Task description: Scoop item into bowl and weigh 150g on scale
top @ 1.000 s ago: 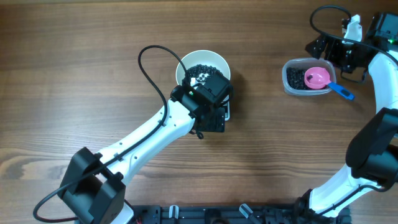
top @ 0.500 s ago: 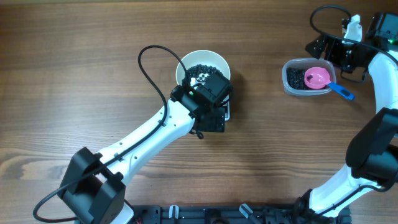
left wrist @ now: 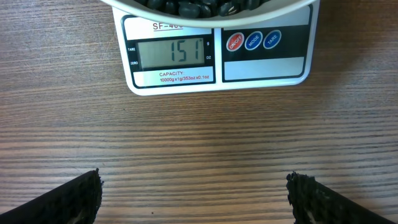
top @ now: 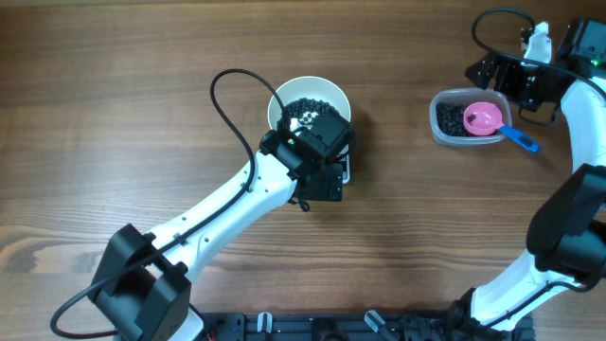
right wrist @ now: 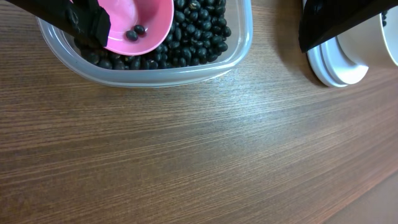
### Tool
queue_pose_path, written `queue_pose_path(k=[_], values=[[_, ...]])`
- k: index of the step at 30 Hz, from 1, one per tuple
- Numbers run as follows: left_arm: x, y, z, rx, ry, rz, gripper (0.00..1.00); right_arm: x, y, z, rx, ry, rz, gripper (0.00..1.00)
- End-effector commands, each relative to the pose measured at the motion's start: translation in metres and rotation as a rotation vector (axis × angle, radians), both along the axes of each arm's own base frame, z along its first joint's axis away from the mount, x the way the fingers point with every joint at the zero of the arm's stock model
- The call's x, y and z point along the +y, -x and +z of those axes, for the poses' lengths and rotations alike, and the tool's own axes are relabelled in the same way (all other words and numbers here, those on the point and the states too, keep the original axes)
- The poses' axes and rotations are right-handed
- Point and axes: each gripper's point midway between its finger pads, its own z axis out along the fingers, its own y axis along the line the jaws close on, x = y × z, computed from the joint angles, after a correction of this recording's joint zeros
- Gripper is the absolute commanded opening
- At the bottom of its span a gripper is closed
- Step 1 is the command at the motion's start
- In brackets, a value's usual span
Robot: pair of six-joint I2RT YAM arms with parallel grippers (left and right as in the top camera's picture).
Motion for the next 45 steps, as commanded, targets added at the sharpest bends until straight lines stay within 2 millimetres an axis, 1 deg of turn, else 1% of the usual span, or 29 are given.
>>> queue_pose_path(k=[1, 8, 12, 14, 16, 17, 18, 20, 24, 26, 27, 28, 29, 30, 31, 32, 33, 34, 35, 36, 37, 38, 39, 41, 42, 43, 44, 45], values=[[0.002, 0.000, -0.004, -0.004, -0.021, 0.005, 1.00, -0.001, -0.001, -0.005, 0.003, 0.013, 0.012, 1.00], [0.002, 0.000, -0.004, -0.005, -0.020, 0.005, 1.00, -0.001, -0.001, -0.005, 0.001, 0.013, 0.012, 1.00], [0.001, 0.000, -0.004, -0.006, -0.020, 0.005, 1.00, -0.007, -0.018, 0.006, -0.087, 0.045, 0.011, 1.00], [0.001, 0.000, -0.004, -0.006, -0.020, 0.005, 1.00, -0.008, -0.023, 0.009, -0.110, 0.053, 0.011, 1.00], [0.001, 0.000, -0.004, -0.006, -0.020, 0.005, 1.00, -0.008, -0.023, 0.009, -0.110, 0.052, 0.011, 1.00], [0.001, 0.000, -0.004, -0.006, -0.020, 0.005, 1.00, -0.005, -0.024, 0.011, -0.122, 0.032, 0.018, 1.00], [0.001, 0.000, -0.004, -0.006, -0.020, 0.005, 1.00, 0.002, -0.030, 0.019, -0.157, -0.022, 0.024, 0.99], [0.001, 0.000, -0.004, -0.006, -0.020, 0.005, 1.00, 0.018, -0.029, 0.029, -0.199, -0.097, 0.098, 1.00], [0.001, 0.000, -0.004, -0.006, -0.020, 0.005, 1.00, 0.023, -0.028, 0.029, -0.193, -0.116, 0.102, 1.00], [0.001, 0.000, -0.004, -0.006, -0.020, 0.005, 1.00, 0.027, -0.024, 0.026, -0.147, -0.159, 0.066, 1.00], [0.001, 0.000, -0.004, -0.006, -0.020, 0.005, 1.00, 0.032, -0.024, 0.026, -0.158, -0.145, 0.098, 0.85], [0.001, 0.000, -0.004, -0.006, -0.020, 0.005, 1.00, 0.049, -0.026, 0.027, -0.168, -0.138, 0.154, 0.42], [0.001, 0.000, -0.004, -0.006, -0.020, 0.005, 1.00, 0.083, -0.026, 0.027, -0.177, -0.126, 0.246, 0.06], [0.001, 0.000, -0.004, -0.006, -0.020, 0.005, 1.00, 0.105, -0.025, 0.026, -0.182, -0.117, 0.307, 0.04], [0.001, 0.000, -0.004, -0.005, -0.020, 0.005, 1.00, 0.122, -0.023, 0.026, -0.186, -0.107, 0.354, 0.05], [0.001, 0.000, -0.004, -0.005, -0.020, 0.005, 1.00, 0.145, -0.022, 0.023, -0.185, -0.075, 0.404, 0.06], [0.002, 0.000, -0.004, -0.005, -0.021, 0.005, 1.00, 0.163, -0.021, 0.018, -0.182, -0.018, 0.445, 0.08], [0.004, 0.002, -0.004, 0.004, -0.029, 0.005, 1.00, 0.185, -0.017, 0.015, -0.188, 0.023, 0.508, 0.22], [0.006, 0.004, -0.005, 0.012, -0.037, 0.006, 1.00, 0.200, -0.013, 0.011, -0.185, 0.057, 0.550, 0.50], [0.007, 0.004, -0.005, 0.014, -0.038, 0.009, 1.00, 0.211, -0.011, 0.007, -0.175, 0.095, 0.564, 0.61], [0.008, 0.002, -0.005, 0.013, -0.038, 0.016, 1.00, 0.223, -0.009, 0.001, -0.164, 0.142, 0.581, 0.75], [0.010, 0.002, -0.005, 0.014, -0.038, 0.020, 1.00, 0.233, -0.006, -0.003, -0.159, 0.156, 0.599, 0.81], [0.011, 0.001, -0.005, 0.014, -0.038, 0.024, 1.00, 0.251, 0.000, -0.010, -0.143, 0.149, 0.635, 0.83], [0.011, 0.001, -0.005, 0.014, -0.038, 0.024, 1.00, 0.261, 0.005, -0.017, -0.127, 0.146, 0.657, 0.84], [0.011, 0.001, -0.005, 0.014, -0.038, 0.024, 1.00, 0.259, 0.003, -0.017, -0.119, 0.137, 0.624, 0.87], [0.011, 0.001, -0.005, 0.014, -0.038, 0.024, 1.00, 0.251, -0.005, -0.015, -0.111, 0.126, 0.548, 0.89], [0.011, 0.001, -0.005, 0.014, -0.038, 0.024, 1.00, 0.240, -0.018, -0.010, -0.129, 0.108, 0.480, 0.93], [0.011, 0.001, -0.005, 0.014, -0.038, 0.024, 1.00, 0.231, -0.025, -0.007, -0.148, 0.107, 0.454, 0.95]])
